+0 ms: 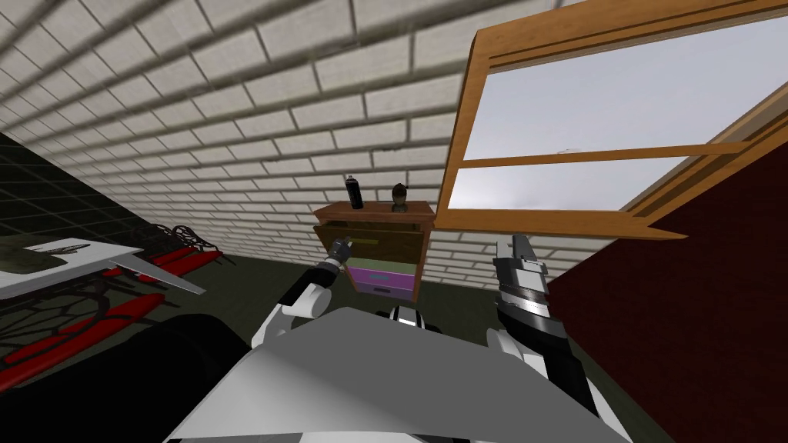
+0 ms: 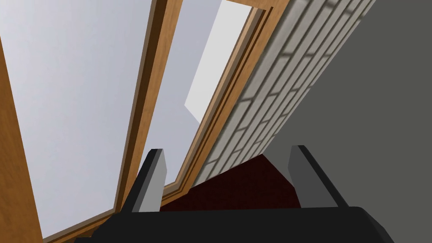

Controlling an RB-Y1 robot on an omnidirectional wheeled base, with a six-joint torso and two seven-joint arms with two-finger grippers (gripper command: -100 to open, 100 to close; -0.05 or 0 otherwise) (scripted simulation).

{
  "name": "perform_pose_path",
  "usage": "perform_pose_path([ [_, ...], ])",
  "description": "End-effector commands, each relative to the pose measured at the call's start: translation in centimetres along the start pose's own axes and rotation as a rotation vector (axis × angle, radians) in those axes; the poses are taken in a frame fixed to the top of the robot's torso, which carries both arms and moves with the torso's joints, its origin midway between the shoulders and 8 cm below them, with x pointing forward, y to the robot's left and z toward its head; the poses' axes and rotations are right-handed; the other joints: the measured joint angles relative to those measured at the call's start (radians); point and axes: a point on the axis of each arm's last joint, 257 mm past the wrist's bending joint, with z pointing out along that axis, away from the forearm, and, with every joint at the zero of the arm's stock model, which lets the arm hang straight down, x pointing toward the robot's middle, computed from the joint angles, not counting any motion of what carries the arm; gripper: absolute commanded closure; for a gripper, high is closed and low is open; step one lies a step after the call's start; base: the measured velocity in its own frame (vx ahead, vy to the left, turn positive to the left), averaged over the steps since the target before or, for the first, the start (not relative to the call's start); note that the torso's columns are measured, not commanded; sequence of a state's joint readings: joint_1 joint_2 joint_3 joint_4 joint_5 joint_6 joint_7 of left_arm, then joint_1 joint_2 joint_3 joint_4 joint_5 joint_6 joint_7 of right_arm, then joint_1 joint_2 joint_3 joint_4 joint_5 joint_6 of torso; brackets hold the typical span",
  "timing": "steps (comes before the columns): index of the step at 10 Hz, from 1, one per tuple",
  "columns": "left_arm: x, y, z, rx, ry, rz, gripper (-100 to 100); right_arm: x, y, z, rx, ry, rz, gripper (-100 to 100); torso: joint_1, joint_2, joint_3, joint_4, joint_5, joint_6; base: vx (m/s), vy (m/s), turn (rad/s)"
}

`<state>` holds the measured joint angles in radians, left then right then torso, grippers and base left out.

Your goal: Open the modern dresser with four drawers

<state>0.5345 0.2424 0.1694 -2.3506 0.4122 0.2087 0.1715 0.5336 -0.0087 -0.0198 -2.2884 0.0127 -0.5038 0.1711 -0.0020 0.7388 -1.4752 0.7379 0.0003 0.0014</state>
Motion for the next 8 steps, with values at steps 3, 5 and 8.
perform_pose_path([
  [3,0.3,0.5,-0.5,-0.017,0.007,-0.002,100,0.0,0.0,0.0,0.0,0.0,0.0,0,0.001,0.0,0.0,-0.001,0.0,0.0,-0.174,-0.004,0.026],
  [5,-0.7,-1.8,-1.3,-0.009,0.002,-0.002,-100,0.0,0.0,0.0,0.0,0.0,0.0,0,0.0,-0.007,-0.004,-0.002,-0.001,-0.001,0.006,-0.029,0.029],
  [8,-1.3,-3.7,-2.2,-0.009,0.006,-0.003,-100,0.0,0.0,0.0,0.0,0.0,0.0,0,0.002,-0.005,-0.004,-0.001,-0.001,-0.001,0.078,-0.036,0.018],
])
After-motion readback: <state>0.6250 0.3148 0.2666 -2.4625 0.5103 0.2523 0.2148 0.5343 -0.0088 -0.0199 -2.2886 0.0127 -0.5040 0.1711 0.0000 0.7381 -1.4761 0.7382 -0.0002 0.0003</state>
